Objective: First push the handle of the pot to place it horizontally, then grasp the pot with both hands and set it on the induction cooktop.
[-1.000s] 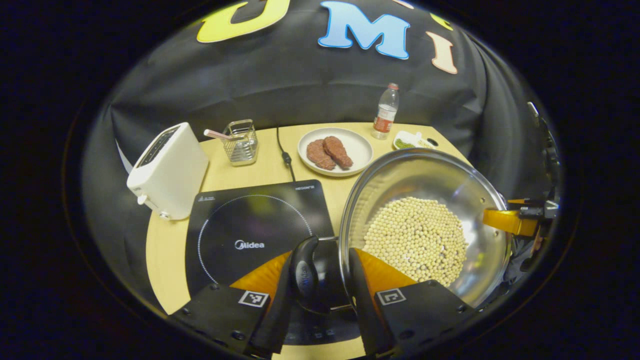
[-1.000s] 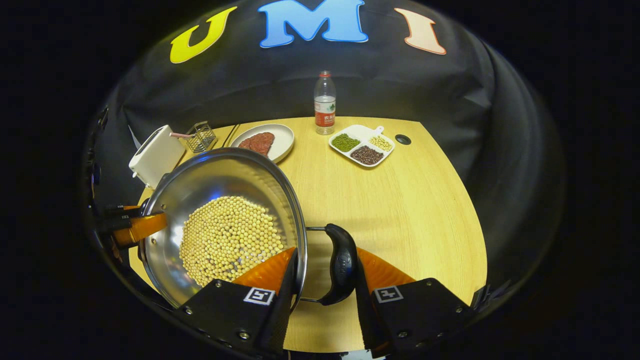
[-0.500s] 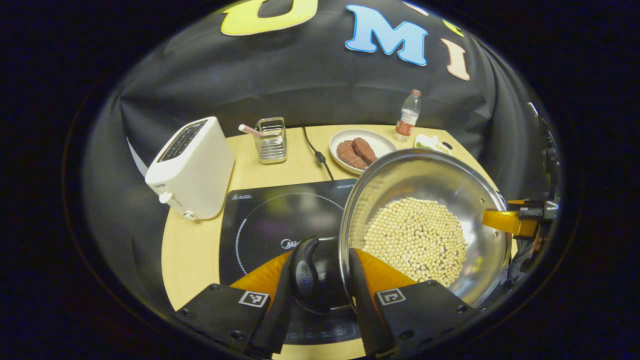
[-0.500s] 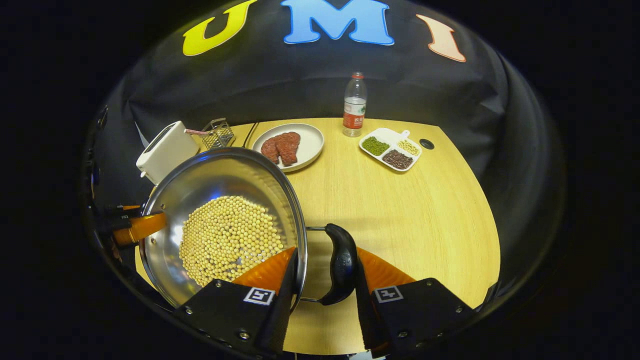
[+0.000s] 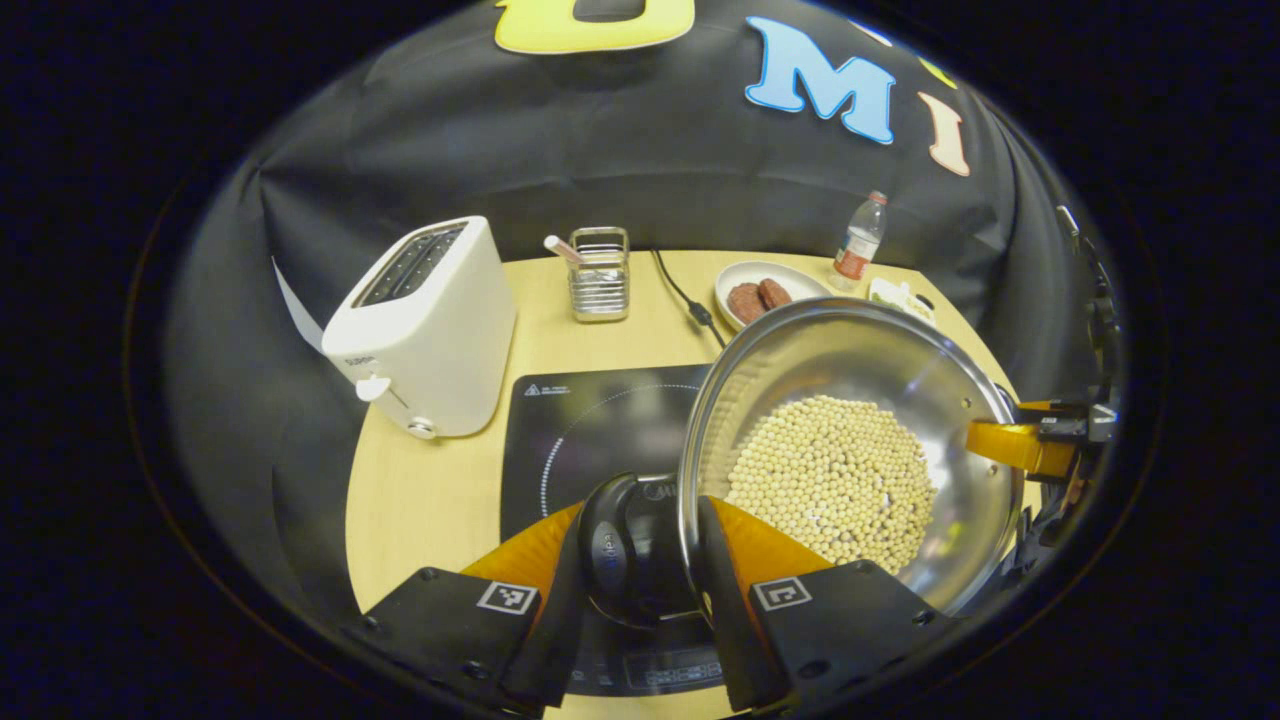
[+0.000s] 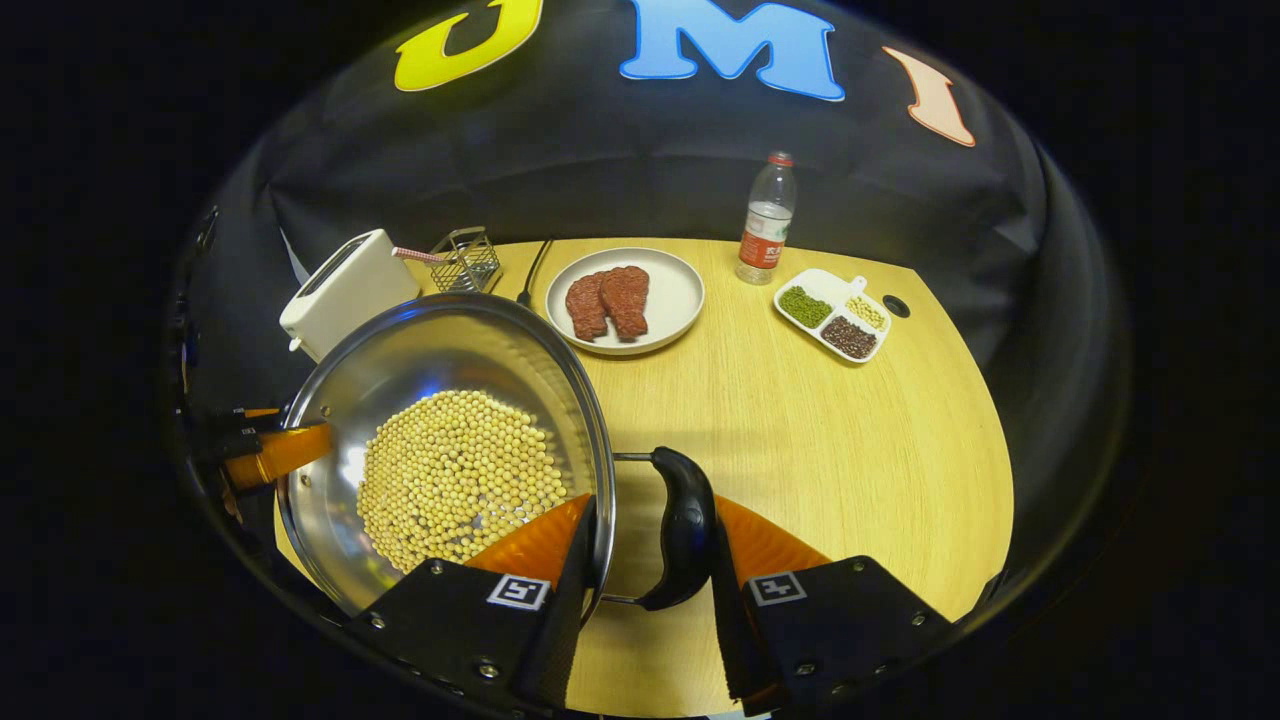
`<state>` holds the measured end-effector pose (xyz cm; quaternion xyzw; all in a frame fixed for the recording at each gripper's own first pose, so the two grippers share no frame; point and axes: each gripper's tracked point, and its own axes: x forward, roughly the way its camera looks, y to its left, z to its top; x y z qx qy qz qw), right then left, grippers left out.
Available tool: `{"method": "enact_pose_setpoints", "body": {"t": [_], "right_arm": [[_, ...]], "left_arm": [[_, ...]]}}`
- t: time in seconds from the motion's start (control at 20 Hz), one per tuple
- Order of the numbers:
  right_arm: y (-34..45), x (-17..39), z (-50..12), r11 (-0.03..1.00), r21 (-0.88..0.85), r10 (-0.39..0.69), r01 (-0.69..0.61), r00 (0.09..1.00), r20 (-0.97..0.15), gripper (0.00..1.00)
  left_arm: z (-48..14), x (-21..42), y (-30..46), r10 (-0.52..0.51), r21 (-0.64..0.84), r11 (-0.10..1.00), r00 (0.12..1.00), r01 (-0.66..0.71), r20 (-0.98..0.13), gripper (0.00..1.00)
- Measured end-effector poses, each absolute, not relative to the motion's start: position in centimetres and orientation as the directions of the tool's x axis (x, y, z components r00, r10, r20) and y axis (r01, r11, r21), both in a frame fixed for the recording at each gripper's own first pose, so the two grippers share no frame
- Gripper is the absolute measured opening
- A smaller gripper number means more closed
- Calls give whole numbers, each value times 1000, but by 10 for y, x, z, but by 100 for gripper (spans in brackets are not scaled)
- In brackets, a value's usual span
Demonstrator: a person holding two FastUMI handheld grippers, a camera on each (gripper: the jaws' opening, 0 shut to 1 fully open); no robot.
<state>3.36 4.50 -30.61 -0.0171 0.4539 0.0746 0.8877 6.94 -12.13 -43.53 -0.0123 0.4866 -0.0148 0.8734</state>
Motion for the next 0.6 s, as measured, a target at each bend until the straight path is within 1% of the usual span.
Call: {"method": "enact_pose_setpoints", "body": {"t": [0.05,0.1,0.15,0.2,0.25,0.6], "right_arm": [[44,35,-306,988,38,119,-150,576,-809,58],[44,36,-307,987,39,121,-153,576,-809,58],[43,36,-308,987,43,124,-154,575,-808,58],[41,36,-308,987,45,125,-152,575,-808,58],[39,35,-305,987,46,126,-151,575,-809,58],[37,36,-303,988,48,124,-147,569,-813,58]], "left_arm": [[-435,68,-122,-36,-36,999,524,11,-851,64],[-435,68,-123,-35,-35,999,523,9,-852,60],[-435,68,-124,-34,-34,999,525,9,-851,60],[-435,69,-124,-32,-31,999,526,10,-850,64],[-436,68,-125,-32,-30,999,527,12,-849,60],[-437,70,-124,-28,-31,1000,522,2,-853,60]]}}
